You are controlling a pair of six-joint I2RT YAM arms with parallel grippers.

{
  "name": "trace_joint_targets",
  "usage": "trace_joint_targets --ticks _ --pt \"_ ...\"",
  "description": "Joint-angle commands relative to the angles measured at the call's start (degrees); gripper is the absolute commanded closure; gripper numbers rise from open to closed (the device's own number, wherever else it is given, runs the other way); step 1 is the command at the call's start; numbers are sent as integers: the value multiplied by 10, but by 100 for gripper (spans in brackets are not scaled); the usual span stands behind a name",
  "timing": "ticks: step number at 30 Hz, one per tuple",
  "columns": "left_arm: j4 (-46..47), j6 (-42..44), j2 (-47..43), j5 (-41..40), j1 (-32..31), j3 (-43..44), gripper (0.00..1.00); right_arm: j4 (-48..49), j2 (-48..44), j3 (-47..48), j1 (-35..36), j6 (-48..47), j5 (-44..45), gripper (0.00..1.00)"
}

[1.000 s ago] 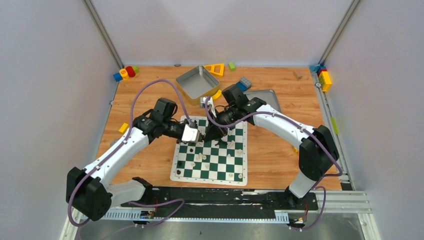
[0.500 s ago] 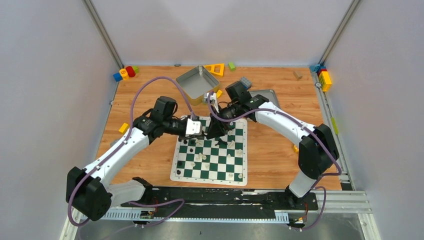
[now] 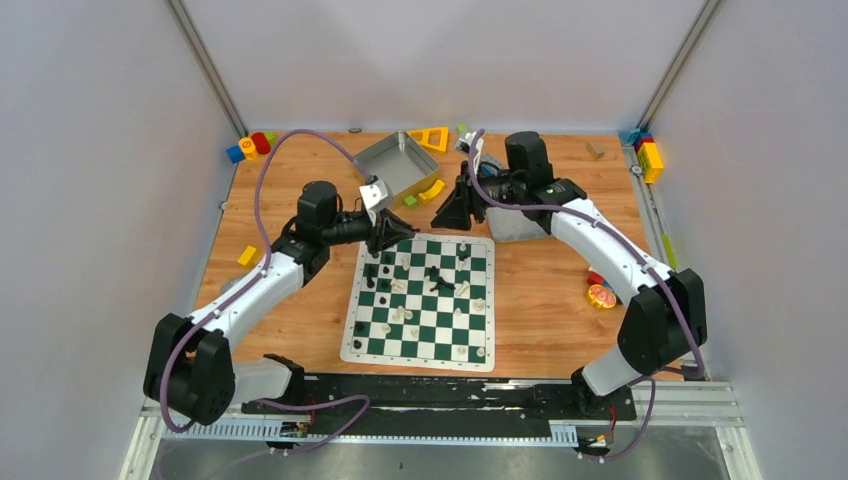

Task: Set up the chess pieces on the board
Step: Place the chess piece on the chessboard.

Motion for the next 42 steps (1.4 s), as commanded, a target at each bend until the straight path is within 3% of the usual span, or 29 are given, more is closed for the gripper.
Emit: trace_joint_targets --ticks 1,10,21,42 --pt "173 -176 18 0 11 -16 100 85 16 -2 -15 111 -11 52" --pt "287 -277 32 7 11 -43 100 132 74 8 -21 193 -60 53" --pt "306 -280 35 9 11 -57 100 164 92 14 -20 214 -117 57" --pt "311 -274 30 14 10 -66 100 181 111 27 -12 232 -132 68"
